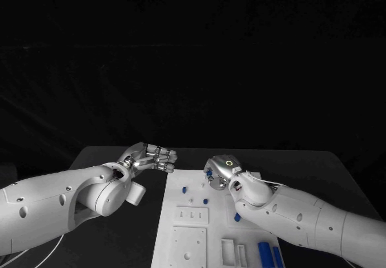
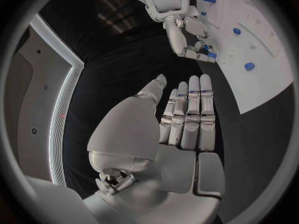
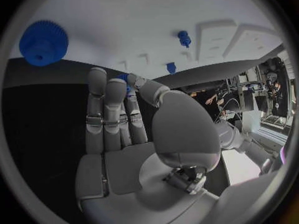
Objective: Assemble the parts on the task board
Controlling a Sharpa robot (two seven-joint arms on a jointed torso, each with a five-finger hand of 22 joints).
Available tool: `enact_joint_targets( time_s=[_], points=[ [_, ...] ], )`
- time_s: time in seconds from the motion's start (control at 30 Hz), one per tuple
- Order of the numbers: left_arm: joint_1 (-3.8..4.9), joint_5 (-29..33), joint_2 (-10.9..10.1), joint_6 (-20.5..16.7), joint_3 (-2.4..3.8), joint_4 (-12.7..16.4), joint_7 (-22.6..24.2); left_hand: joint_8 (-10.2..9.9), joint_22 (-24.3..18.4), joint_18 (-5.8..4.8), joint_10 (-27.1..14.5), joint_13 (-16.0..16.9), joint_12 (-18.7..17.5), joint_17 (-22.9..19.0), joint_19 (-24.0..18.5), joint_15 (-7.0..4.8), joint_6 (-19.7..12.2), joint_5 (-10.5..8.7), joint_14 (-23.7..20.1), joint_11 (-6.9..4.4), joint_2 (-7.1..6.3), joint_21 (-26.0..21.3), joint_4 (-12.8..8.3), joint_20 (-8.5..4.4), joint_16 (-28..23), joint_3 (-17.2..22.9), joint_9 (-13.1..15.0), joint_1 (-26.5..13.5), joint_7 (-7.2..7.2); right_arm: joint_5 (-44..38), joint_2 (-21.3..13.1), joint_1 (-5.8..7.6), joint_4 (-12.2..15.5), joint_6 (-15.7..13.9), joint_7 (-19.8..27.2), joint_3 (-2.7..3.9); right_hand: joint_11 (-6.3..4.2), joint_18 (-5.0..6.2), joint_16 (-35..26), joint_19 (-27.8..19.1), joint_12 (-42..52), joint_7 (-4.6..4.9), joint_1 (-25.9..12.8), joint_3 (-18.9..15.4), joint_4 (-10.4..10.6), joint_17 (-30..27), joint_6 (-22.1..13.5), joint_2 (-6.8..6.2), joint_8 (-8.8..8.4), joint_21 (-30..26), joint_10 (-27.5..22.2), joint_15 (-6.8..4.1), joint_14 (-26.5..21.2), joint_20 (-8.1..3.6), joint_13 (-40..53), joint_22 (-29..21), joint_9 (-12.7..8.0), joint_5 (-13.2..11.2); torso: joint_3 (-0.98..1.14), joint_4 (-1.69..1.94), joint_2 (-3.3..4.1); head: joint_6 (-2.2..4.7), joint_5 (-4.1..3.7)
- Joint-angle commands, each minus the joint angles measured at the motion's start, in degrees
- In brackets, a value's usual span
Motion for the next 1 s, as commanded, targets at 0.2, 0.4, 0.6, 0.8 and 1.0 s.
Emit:
enact_joint_targets(
  time_s=[0.2, 0.4, 0.6, 0.8, 1.0],
  points=[
    [0.12, -0.2, 0.43, 0.49, 0.07, -0.06, 0.13, -0.1, -0.05, -0.33, -0.46, 0.09, -0.25, 0.08, -0.19, 0.07, -0.37, 0.28, -0.21, 0.09, 0.12, -0.34, -0.01, 0.27, -0.1, -0.41, 0.0, -0.57, 0.09, -0.97, 1.74, 0.49, -1.61, -0.71, -0.78, 0.01, -2.5, 0.64, 0.22, 0.77, 0.14, -0.07, 0.31, 0.25, 0.2, -0.28, 0.27, -0.34, 0.24, -0.88, 2.94, -0.26, -0.21, -0.07, 0.1, 0.92, 0.06, -0.4, 0.05, 0.03, 0.13, -0.01, 0.23],
    [0.12, -0.2, 0.64, 0.36, 0.07, -0.16, 0.19, -0.12, -0.3, -0.31, -0.51, 0.09, -0.25, 0.06, -0.08, 0.08, -0.48, 0.33, -0.24, 0.11, 0.1, -0.46, -0.12, 0.28, -0.1, -0.44, -0.01, -0.51, 0.14, -0.71, 2.61, 0.56, -2.52, 0.08, -0.46, -0.03, -2.51, 0.63, 0.27, 0.95, 0.14, -0.07, 0.26, 0.12, 0.19, -0.4, 0.27, -0.3, 0.22, -1.51, 2.95, -0.26, -0.2, -0.07, 0.1, 1.51, 0.05, -0.26, 0.14, 0.02, 0.29, 0.01, 0.34],
    [0.12, -0.2, 0.87, 0.3, 0.08, -0.26, 0.22, -0.12, -0.3, -0.31, -0.51, 0.09, -0.25, 0.06, -0.08, 0.08, -0.48, 0.33, -0.24, 0.11, 0.1, -0.46, -0.12, 0.28, -0.1, -0.44, -0.01, -0.51, 0.14, -0.38, 3.23, 0.56, -3.3, 1.07, -0.05, -0.16, -2.51, 0.61, 0.33, 1.25, 0.14, -0.07, 0.08, -0.05, -0.01, -0.5, 0.27, -0.1, 0.24, -2.33, 2.93, -0.27, -0.24, -0.08, 0.1, 2.28, 0.06, 0.13, 0.11, -0.01, 0.27, -0.07, 0.6],
    [0.13, -0.2, 0.96, 0.3, 0.08, -0.28, 0.2, -0.12, -0.3, -0.31, -0.51, 0.09, -0.25, 0.06, -0.08, 0.08, -0.48, 0.33, -0.24, 0.11, 0.1, -0.46, -0.12, 0.28, -0.1, -0.44, -0.01, -0.51, 0.14, -0.18, 3.57, 0.54, -3.95, 1.92, 0.17, -0.33, -2.52, 0.6, 0.36, 1.42, 0.14, -0.07, -0.09, -0.27, -0.18, -0.55, 0.27, -0.05, 0.24, -2.77, 2.95, -0.27, -0.24, -0.09, 0.1, 2.7, 0.07, 0.52, 0.15, -0.08, 0.39, -0.14, 0.82],
    [0.14, -0.21, 1.06, 0.33, 0.08, -0.35, 0.18, -0.12, -0.3, -0.31, -0.51, 0.09, -0.25, 0.06, -0.08, 0.08, -0.48, 0.33, -0.24, 0.11, 0.1, -0.46, -0.12, 0.28, -0.1, -0.44, -0.01, -0.51, 0.14, 0.05, 3.85, 0.43, -4.54, 2.53, 0.27, -0.55, -2.52, 0.56, 0.39, 1.62, 0.14, -0.08, -0.28, -0.48, -0.33, -0.6, 0.28, 0.12, 0.24, -3.34, 2.89, -0.28, -0.26, -0.1, 0.09, 3.18, 0.08, 0.74, 0.14, -0.11, 0.41, -0.28, 0.98]
  ],
)
